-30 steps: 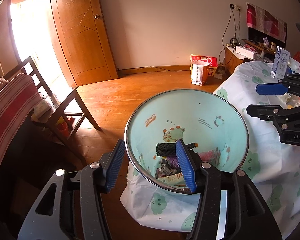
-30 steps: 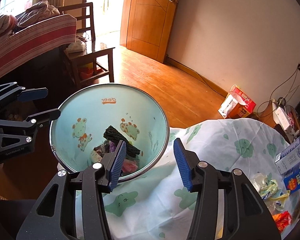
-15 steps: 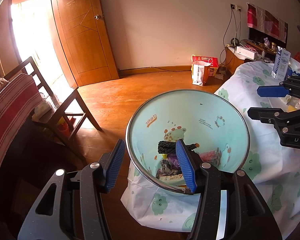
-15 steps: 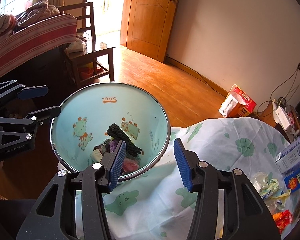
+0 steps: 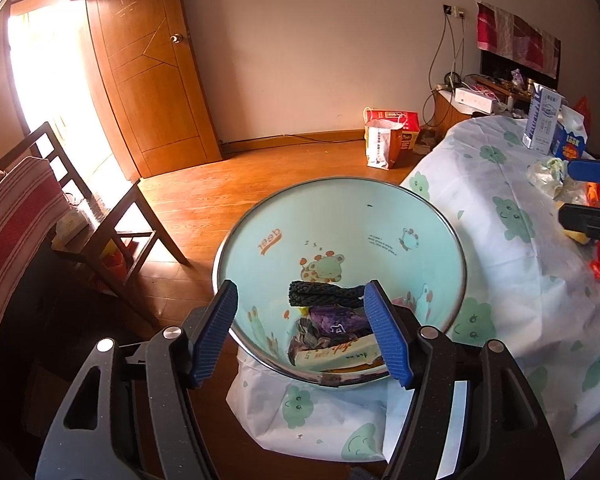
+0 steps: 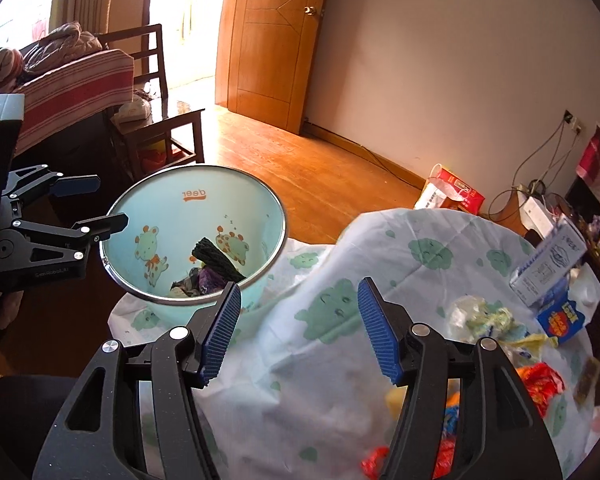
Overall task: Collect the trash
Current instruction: 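Move both open tools back over the table toward the remaining trash, then grasp the yellow sponge with the left tool while the right tool grasps the red mesh net, then carry the yellow sponge and red mesh net over the bin with both tools, then hold both items over the bin, then open both tools to release them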
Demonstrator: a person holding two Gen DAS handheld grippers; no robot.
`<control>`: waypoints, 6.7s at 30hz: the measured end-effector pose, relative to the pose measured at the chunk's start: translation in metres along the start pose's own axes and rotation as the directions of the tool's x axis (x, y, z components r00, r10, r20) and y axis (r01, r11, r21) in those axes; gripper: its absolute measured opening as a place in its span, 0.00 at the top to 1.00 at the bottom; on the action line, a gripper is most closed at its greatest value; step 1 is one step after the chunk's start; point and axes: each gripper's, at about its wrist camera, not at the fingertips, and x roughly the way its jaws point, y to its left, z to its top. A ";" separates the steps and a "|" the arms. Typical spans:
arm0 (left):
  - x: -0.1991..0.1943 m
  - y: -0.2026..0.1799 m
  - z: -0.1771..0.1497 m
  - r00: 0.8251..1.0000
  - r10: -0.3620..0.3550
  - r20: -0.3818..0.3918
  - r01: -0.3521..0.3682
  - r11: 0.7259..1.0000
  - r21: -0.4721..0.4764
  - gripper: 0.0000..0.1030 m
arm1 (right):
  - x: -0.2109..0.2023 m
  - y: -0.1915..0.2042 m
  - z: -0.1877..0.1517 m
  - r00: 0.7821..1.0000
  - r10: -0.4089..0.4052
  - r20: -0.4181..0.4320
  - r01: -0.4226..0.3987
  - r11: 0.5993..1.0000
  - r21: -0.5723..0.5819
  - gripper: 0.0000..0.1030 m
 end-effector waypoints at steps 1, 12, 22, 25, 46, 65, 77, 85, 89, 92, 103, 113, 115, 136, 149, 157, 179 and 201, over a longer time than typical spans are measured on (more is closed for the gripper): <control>0.000 -0.008 0.000 1.000 -0.012 -0.002 0.012 1.000 0.013 0.36 | -0.011 -0.009 -0.011 1.000 -0.019 0.008 0.019 1.000 0.020 0.40; -0.003 -0.115 -0.001 0.988 -0.152 -0.018 0.153 0.976 0.156 0.33 | -0.093 -0.129 -0.139 0.967 -0.245 -0.075 0.254 0.879 0.403 0.39; -0.020 -0.198 0.028 0.967 -0.252 0.041 0.237 0.945 0.225 0.31 | -0.124 -0.190 -0.210 0.922 -0.361 -0.143 0.378 0.750 0.542 0.39; -0.017 -0.219 0.033 0.961 -0.275 0.031 0.260 0.936 0.238 0.31 | -0.131 -0.199 -0.224 0.918 -0.371 -0.141 0.382 0.724 0.575 0.39; -0.009 -0.197 0.031 0.939 -0.344 -0.023 0.340 0.913 0.225 0.76 | -0.077 -0.167 -0.167 0.990 -0.122 -0.069 0.139 0.816 0.560 0.80; -0.017 -0.065 0.013 0.987 -0.157 0.026 0.153 0.983 0.100 0.76 | -0.092 -0.109 -0.088 0.983 -0.171 0.071 0.130 0.912 0.389 0.88; -0.009 -0.025 0.008 0.996 -0.090 0.020 0.089 0.995 0.039 0.76 | -0.039 -0.078 -0.034 0.989 -0.129 0.067 0.105 0.952 0.286 0.88; -0.007 -0.005 0.007 0.998 -0.053 0.015 0.053 0.999 0.001 0.76 | -0.012 -0.066 -0.013 0.994 -0.101 0.051 0.086 0.968 0.235 0.88; -0.004 0.003 0.007 0.999 -0.043 0.009 0.043 0.999 -0.014 0.76 | -0.002 -0.058 -0.006 0.995 -0.085 0.043 0.074 0.974 0.213 0.88; -0.003 0.008 0.006 0.999 -0.036 0.008 0.036 0.999 -0.022 0.76 | 0.005 -0.053 -0.001 0.996 -0.074 0.039 0.065 0.978 0.200 0.88; 0.004 0.022 0.004 1.000 -0.010 -0.002 0.009 0.999 -0.041 0.76 | 0.024 -0.034 0.016 0.998 -0.050 0.032 0.044 0.987 0.155 0.88; 0.004 0.033 0.005 1.000 0.017 -0.001 -0.017 0.999 -0.052 0.76 | 0.036 -0.020 0.027 0.999 -0.032 0.025 0.029 0.992 0.125 0.88; 0.004 0.034 0.004 1.000 0.022 -0.002 -0.022 0.998 -0.053 0.76 | 0.038 -0.017 0.030 0.999 -0.030 0.024 0.027 0.993 0.117 0.88; 0.007 0.049 0.005 0.999 0.033 -0.007 -0.034 0.996 -0.077 0.76 | 0.059 0.009 0.044 1.000 -0.006 -0.008 0.006 0.999 0.054 0.88; 0.007 0.052 0.004 1.000 0.030 -0.005 -0.030 0.996 -0.083 0.75 | 0.064 0.018 0.048 1.000 0.002 -0.017 -0.002 0.999 0.034 0.88; 0.007 0.053 0.005 1.000 0.029 -0.005 -0.030 0.996 -0.085 0.75 | 0.067 0.021 0.049 1.000 0.005 -0.021 -0.005 1.000 0.026 0.88; 0.004 0.055 0.007 1.000 0.025 0.002 -0.024 0.995 -0.095 0.75 | 0.068 0.029 0.055 1.000 0.013 -0.018 -0.013 1.000 0.007 0.87; 0.000 0.044 0.007 1.000 0.018 0.019 -0.017 0.997 -0.077 0.54 | 0.071 0.039 0.054 0.999 0.048 -0.011 -0.048 0.999 0.012 0.71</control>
